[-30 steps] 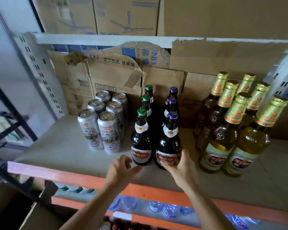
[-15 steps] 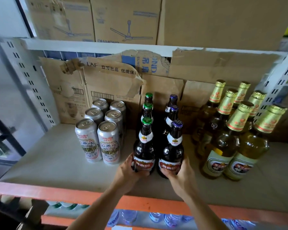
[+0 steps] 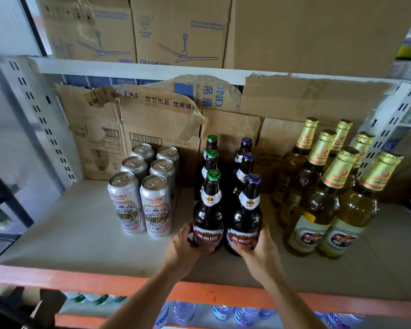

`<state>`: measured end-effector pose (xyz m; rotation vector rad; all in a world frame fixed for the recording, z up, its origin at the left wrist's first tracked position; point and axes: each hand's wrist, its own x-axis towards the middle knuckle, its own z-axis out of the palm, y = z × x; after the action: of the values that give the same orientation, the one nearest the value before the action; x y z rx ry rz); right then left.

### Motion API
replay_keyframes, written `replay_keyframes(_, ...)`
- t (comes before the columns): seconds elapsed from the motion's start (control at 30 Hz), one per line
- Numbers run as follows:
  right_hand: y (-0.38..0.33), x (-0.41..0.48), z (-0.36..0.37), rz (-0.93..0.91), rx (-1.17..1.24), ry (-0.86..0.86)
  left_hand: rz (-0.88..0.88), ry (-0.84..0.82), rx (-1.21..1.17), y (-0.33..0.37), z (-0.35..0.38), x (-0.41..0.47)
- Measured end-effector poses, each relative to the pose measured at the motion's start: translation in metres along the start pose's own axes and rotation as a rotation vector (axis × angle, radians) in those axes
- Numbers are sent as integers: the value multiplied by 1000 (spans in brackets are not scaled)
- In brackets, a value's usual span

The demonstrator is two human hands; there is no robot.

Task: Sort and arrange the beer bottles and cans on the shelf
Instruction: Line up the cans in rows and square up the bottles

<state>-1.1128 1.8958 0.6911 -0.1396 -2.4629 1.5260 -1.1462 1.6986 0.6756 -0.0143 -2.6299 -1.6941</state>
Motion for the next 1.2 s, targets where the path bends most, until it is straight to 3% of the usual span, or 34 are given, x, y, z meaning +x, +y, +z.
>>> replay_keyframes(0.2, 2, 5, -6, 28, 42, -47, -33, -22, 6, 0, -1, 7)
replay_keyframes(0.37, 0, 25, -12, 58, 151, -255, 8, -255, -37, 8, -7, 21)
replay_keyframes(0.73, -1, 28, -13, 121, 151, -287, -59, -243, 5, -1, -7, 25)
replay_keyframes(0.97, 2, 9, -7, 110, 80, -150, -51, -184, -34, 1, -5, 14)
replay_keyframes(1.1, 6, -7, 5, 111, 179, -90, -21, -221, -49, 2, -12, 6)
replay_keyframes(1.2, 7, -12, 10, 130, 188, 80, 23, -230, 36, 3, -18, 2)
